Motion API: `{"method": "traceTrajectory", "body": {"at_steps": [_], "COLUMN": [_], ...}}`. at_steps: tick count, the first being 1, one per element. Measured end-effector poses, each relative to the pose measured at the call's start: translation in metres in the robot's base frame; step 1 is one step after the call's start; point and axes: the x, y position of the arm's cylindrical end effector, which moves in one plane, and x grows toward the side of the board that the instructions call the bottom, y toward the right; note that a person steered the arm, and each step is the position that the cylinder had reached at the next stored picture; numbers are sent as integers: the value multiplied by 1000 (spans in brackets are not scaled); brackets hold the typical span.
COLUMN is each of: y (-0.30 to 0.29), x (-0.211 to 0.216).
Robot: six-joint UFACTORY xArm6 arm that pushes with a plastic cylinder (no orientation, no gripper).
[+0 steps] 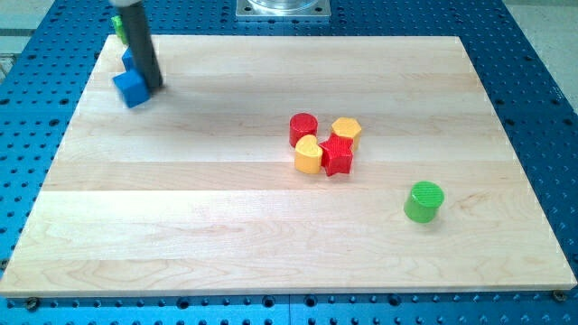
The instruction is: Push the cube right below the triangle
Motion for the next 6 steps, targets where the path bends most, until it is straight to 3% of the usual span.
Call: {"method": "traceTrajectory", "body": {"at_steps": [2, 4, 5, 6], "y": [-42, -62, -67, -72], "x": [103, 25, 6, 79]}}
